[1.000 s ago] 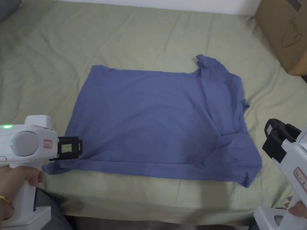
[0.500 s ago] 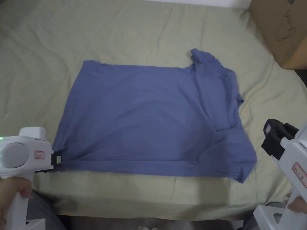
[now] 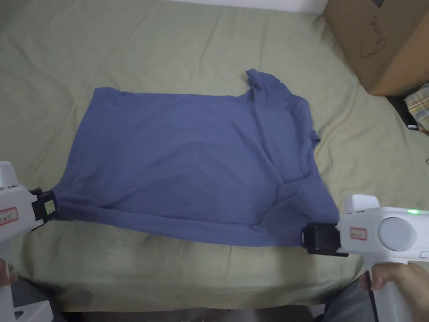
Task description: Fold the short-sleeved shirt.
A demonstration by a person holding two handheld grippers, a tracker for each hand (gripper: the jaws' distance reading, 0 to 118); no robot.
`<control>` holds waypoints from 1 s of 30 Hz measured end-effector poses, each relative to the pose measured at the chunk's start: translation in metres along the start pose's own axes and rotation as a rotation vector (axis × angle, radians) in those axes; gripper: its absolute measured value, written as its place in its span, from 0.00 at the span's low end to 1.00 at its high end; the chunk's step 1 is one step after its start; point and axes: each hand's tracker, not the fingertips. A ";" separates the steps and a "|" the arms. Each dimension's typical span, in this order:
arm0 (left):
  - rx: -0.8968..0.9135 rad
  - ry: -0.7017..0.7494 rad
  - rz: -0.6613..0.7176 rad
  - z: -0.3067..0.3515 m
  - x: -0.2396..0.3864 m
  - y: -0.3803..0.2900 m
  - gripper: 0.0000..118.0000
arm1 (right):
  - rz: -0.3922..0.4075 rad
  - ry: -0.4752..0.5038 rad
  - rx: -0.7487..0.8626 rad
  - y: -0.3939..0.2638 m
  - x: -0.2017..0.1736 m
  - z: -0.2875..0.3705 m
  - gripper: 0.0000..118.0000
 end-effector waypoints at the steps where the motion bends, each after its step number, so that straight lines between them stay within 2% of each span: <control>1: -0.002 0.002 0.006 0.000 0.000 0.000 0.01 | 0.006 -0.005 -0.001 -0.002 0.000 -0.006 0.88; 2: -0.002 0.003 0.013 0.000 -0.001 0.000 0.01 | 0.011 -0.001 -0.005 -0.004 -0.002 -0.009 0.75; 3: -0.001 0.003 0.018 -0.002 0.000 0.000 0.01 | 0.017 0.008 -0.002 -0.005 -0.002 -0.012 0.39; 4: -0.001 0.003 0.021 -0.002 0.000 -0.001 0.01 | 0.011 0.007 0.002 -0.006 -0.001 -0.016 0.10; 5: -0.003 0.002 0.023 -0.003 -0.001 -0.001 0.01 | -0.008 0.038 0.009 -0.007 0.002 -0.020 0.04; 6: -0.004 0.003 0.027 -0.004 0.000 -0.001 0.01 | -0.025 0.067 0.013 -0.007 0.005 -0.021 0.03; 10: 0.002 0.012 0.053 -0.004 -0.001 0.000 0.01 | -0.022 0.083 0.033 -0.007 0.018 -0.010 0.03; 14: 0.023 0.001 0.090 0.003 -0.004 0.011 0.01 | -0.007 0.146 0.088 0.003 0.023 0.032 0.03; 19: 0.068 -0.029 0.119 0.006 -0.002 0.044 0.01 | 0.014 0.178 0.162 0.045 0.026 0.071 0.03; 24: 0.094 -0.048 0.139 -0.019 0.006 0.088 0.01 | 0.042 0.149 0.186 0.110 0.019 0.066 0.03; 27: 0.100 -0.030 0.122 -0.052 0.013 0.113 0.01 | 0.041 0.136 0.164 0.151 0.012 0.045 0.03; 30: 0.092 0.003 0.095 -0.090 0.024 0.129 0.01 | 0.051 0.080 0.125 0.185 0.001 0.016 0.03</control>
